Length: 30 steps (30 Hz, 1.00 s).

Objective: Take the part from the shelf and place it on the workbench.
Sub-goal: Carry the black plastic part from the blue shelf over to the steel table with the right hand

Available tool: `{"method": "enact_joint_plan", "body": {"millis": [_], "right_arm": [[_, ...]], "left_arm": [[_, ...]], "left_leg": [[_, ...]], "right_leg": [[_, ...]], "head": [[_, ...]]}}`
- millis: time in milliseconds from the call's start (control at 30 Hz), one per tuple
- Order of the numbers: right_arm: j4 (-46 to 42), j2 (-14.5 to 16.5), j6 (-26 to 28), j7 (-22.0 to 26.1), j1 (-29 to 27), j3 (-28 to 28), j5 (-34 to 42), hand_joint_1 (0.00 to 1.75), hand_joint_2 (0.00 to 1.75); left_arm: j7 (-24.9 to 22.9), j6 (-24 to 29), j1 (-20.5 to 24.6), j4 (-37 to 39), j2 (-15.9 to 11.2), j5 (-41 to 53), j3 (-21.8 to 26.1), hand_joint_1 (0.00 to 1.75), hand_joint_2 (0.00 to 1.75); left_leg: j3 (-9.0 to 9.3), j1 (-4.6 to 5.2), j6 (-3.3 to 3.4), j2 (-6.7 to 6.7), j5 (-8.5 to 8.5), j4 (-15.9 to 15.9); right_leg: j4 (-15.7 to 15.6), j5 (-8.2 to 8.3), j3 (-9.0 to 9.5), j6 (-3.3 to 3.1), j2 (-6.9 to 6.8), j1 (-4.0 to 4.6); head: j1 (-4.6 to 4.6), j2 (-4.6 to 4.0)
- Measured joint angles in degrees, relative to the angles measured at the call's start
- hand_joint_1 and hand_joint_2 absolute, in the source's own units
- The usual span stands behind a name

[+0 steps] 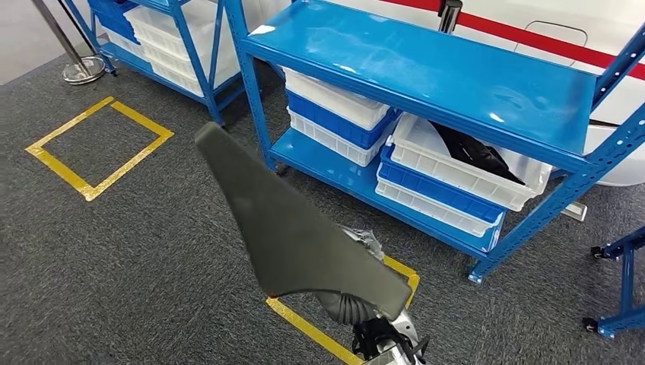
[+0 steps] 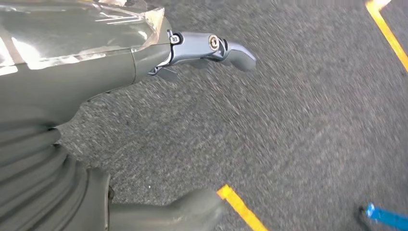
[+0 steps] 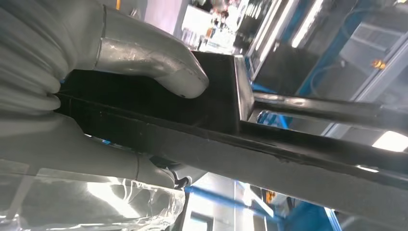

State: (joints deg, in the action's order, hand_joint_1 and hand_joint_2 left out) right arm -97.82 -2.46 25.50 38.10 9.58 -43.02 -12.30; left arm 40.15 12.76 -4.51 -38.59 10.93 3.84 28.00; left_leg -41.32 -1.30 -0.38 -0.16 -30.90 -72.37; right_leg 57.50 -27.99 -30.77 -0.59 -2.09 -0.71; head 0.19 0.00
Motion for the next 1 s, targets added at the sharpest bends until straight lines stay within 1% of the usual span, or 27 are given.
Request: {"method": "enact_joint_plan", "body": {"millis": [33,100,133,167,233,267,300,333,367,400,433,467,500,533,567,600,633,667,733,767,800,833,867,900,933,967,1000], "right_arm": [[0.07,0.23,-0.15,0.0,0.05,-0.03,0.12,1.75,1.75],[0.13,0.6,-0.37,0.0,0.27,-0.03,0.34,1.75,1.75],[0.14,0.7,-0.49,0.0,0.41,-0.03,0.41,1.75,1.75],[0.15,0.79,-0.59,0.0,0.52,-0.02,0.45,1.75,1.75],[0.16,1.04,-0.7,0.0,0.64,-0.03,0.46,1.75,1.75],[0.16,1.18,-0.72,0.0,0.69,-0.02,0.45,1.75,1.75],[0.15,1.28,-0.73,0.01,0.74,-0.01,0.42,1.75,1.75],[0.15,1.32,-0.74,0.01,0.76,0.01,0.36,1.75,1.75],[0.14,1.3,-0.8,-0.04,0.69,0.02,0.26,1.75,1.75],[0.14,1.26,-0.88,-0.09,0.56,0.03,0.14,1.75,1.75],[0.14,1.23,-0.99,-0.18,0.39,0.03,0.01,1.75,1.75],[0.14,1.22,-1.13,-0.28,0.24,0.03,-0.13,1.75,1.75],[0.14,1.25,-1.28,-0.34,0.15,0.03,-0.22,1.75,1.75],[0.14,1.31,-1.47,-0.4,0.12,0.05,-0.29,1.75,1.75],[0.14,1.38,-1.64,-0.44,0.11,0.07,-0.35,1.75,1.75],[0.14,1.45,-1.78,-0.45,0.09,0.09,-0.38,1.75,1.75],[0.13,1.5,-1.86,-0.46,0.06,0.12,-0.4,1.75,1.75],[0.13,1.55,-1.89,-0.5,0.03,0.14,-0.41,1.75,1.75],[0.12,1.69,-1.9,-0.57,0.01,0.18,-0.41,1.75,1.75],[0.12,1.83,-1.91,-0.6,0.03,0.2,-0.41,1.75,1.75],[0.11,1.99,-1.91,-0.61,0.05,0.2,-0.42,1.75,1.75],[0.1,2.15,-1.92,-0.62,0.06,0.21,-0.43,1.75,1.75],[0.1,2.27,-1.93,-0.63,0.04,0.21,-0.43,1.75,1.75],[0.1,2.35,-1.93,-0.65,0.02,0.22,-0.43,1.75,1.75],[0.11,2.37,-1.95,-0.67,-0.01,0.22,-0.43,1.75,1.75],[0.12,2.37,-1.96,-0.69,-0.03,0.22,-0.43,1.75,1.75],[0.12,2.37,-1.99,-0.7,-0.04,0.22,-0.43,1.75,1.75]], "left_arm": [[0.0,0.01,-0.09,-0.2,0.01,0.11,0.05,0.0,1.75],[0.0,0.02,-0.09,-0.74,0.06,0.36,0.05,0.0,1.75],[0.0,0.02,-0.03,-1.03,0.09,0.47,0.05,0.0,1.75],[0.0,0.01,-0.01,-1.33,0.12,0.55,0.04,0.0,1.75],[0.0,-0.07,-0.16,-1.88,0.15,0.66,0.02,0.0,1.75],[0.02,-0.13,-0.3,-2.14,0.22,0.68,-0.02,0.0,1.75],[0.02,-0.19,-0.39,-2.39,0.28,0.66,-0.07,0.0,1.75],[0.03,-0.24,-0.44,-2.63,0.33,0.61,-0.13,0.0,1.75],[0.03,-0.26,-0.45,-2.84,0.39,0.56,-0.22,0.0,1.75],[0.02,-0.26,-0.45,-3.0,0.38,0.49,-0.29,0.0,1.75],[0.02,-0.24,-0.48,-3.09,0.39,0.44,-0.36,0.0,1.75],[0.01,-0.21,-0.56,-3.17,0.41,0.37,-0.4,0.0,1.75],[0.01,-0.19,-0.65,-3.2,0.44,0.28,-0.42,0.0,1.75],[0.01,-0.17,-0.75,-3.24,0.49,0.18,-0.43,0.0,1.75],[0.0,-0.15,-0.81,-3.27,0.53,0.07,-0.43,0.0,1.75],[0.0,-0.14,-0.83,-3.31,0.55,-0.01,-0.44,0.0,1.75],[0.01,-0.14,-0.85,-3.36,0.57,-0.07,-0.45,0.0,1.75],[0.01,-0.13,-0.91,-3.43,0.57,-0.1,-0.45,0.0,1.75],[0.01,-0.11,-1.21,-3.57,0.59,-0.13,-0.46,0.0,1.75],[0.0,-0.1,-1.39,-3.62,0.58,-0.14,-0.46,0.0,1.75],[0.0,-0.1,-1.5,-3.67,0.59,-0.15,-0.46,0.0,1.75],[0.0,-0.09,-1.52,-3.7,0.6,-0.15,-0.47,0.0,1.75],[0.0,-0.09,-1.5,-3.73,0.62,-0.15,-0.49,0.0,1.75],[0.0,-0.09,-1.47,-3.74,0.64,-0.15,-0.5,0.0,1.75],[0.0,-0.09,-1.48,-3.74,0.65,-0.14,-0.52,0.0,1.75],[0.0,-0.09,-1.53,-3.74,0.65,-0.14,-0.53,0.0,1.75],[0.0,-0.08,-1.57,-3.74,0.65,-0.14,-0.52,0.0,1.75]], "left_leg": [[1.51,-0.06,-0.01,0.51,1.64,2.86],[5.16,0.12,0.16,2.61,4.25,9.89],[6.25,0.32,0.4,3.32,4.79,12.13],[6.68,0.59,0.69,3.62,4.82,13.21],[6.64,0.94,1.48,2.55,4.91,13.54],[6.74,0.94,1.86,2.05,5.06,13.75],[6.85,0.88,2.28,1.54,5.24,13.95],[6.96,0.78,2.67,1.07,5.42,14.11],[6.93,0.76,2.93,0.53,5.49,14.14],[6.88,0.77,3.15,-0.08,5.52,14.13],[6.84,0.79,3.25,-0.71,5.54,14.12],[6.81,0.81,3.28,-1.4,5.55,14.1],[6.83,0.81,3.27,-2.06,5.55,14.09],[6.88,0.81,3.25,-2.71,5.56,14.06],[6.91,0.81,3.19,-3.35,5.56,14.04],[6.89,0.96,3.02,-3.96,5.53,13.91],[6.81,1.06,2.79,-4.5,5.53,13.81],[6.66,1.13,2.48,-4.95,5.56,13.77],[6.37,0.93,1.8,-5.7,5.7,13.78],[6.18,0.78,1.51,-5.43,5.52,13.51],[5.78,0.69,1.23,-4.56,4.92,12.64],[4.9,0.64,0.96,-3.35,3.73,10.76],[3.48,0.56,0.7,-1.94,2.06,7.74],[1.7,0.46,0.42,-0.99,0.33,4.11],[0.02,0.3,0.19,-0.54,-0.96,0.77],[-1.04,0.16,0.01,-0.3,-1.38,-1.25],[-1.09,0.05,-0.12,-0.09,-0.78,-1.26]], "right_leg": [[0.01,-0.03,0.04,0.0,-0.46,0.01],[0.09,-0.2,0.07,0.21,-1.28,0.34],[0.12,-0.31,0.05,0.38,-1.66,0.57],[0.11,-0.41,0.05,0.62,-2.08,0.77],[0.06,-0.62,0.09,1.17,-2.99,0.92],[0.48,-0.96,-0.02,1.45,-2.81,0.84],[1.75,-1.72,-0.52,1.58,-2.09,0.79],[4.07,-2.94,-1.56,1.53,-1.06,0.72],[7.6,-4.51,-3.22,1.3,0.16,0.54],[11.47,-6.05,-5.16,1.06,0.91,0.49],[14.68,-7.08,-6.86,0.98,1.29,0.45],[16.38,-7.33,-7.86,1.1,1.51,0.43],[15.81,-6.65,-7.74,1.41,1.66,0.42],[13.22,-5.25,-6.58,1.8,1.97,0.36],[9.35,-3.53,-4.79,2.18,2.79,0.21],[5.55,-2.02,-3.1,2.36,3.73,0.08],[2.72,-0.93,-1.8,2.34,4.48,-0.05],[1.21,-0.39,-1.15,2.15,4.97,-0.05],[0.79,-0.04,-0.94,1.51,4.42,0.02],[0.69,0.12,-0.89,1.18,4.02,-0.05],[0.55,0.26,-0.8,0.78,3.58,-0.19],[0.41,0.35,-0.7,0.35,3.08,-0.28],[0.35,0.36,-0.65,-0.01,2.52,-0.22],[0.35,0.3,-0.66,-0.3,1.95,-0.08],[0.36,0.25,-0.68,-0.45,1.36,0.07],[0.36,0.21,-0.69,-0.5,0.78,0.16],[0.37,0.17,-0.69,-0.53,0.25,0.2]], "head": [[-0.01,0.0],[-0.02,-0.01],[0.08,-0.01],[0.16,-0.01],[0.36,0.0],[0.36,-0.01],[0.38,-0.01],[0.48,-0.01],[0.57,-0.01],[0.67,0.0],[0.75,-0.01],[0.76,-0.01],[0.78,-0.01],[0.78,-0.02],[0.8,-0.02],[0.8,-0.01],[0.76,-0.02],[0.71,-0.01],[0.62,-0.01],[0.61,-0.01],[0.5,-0.01],[0.35,-0.02],[0.23,-0.02],[0.09,-0.02],[0.07,-0.01],[0.08,-0.01],[0.05,0.0]]}}
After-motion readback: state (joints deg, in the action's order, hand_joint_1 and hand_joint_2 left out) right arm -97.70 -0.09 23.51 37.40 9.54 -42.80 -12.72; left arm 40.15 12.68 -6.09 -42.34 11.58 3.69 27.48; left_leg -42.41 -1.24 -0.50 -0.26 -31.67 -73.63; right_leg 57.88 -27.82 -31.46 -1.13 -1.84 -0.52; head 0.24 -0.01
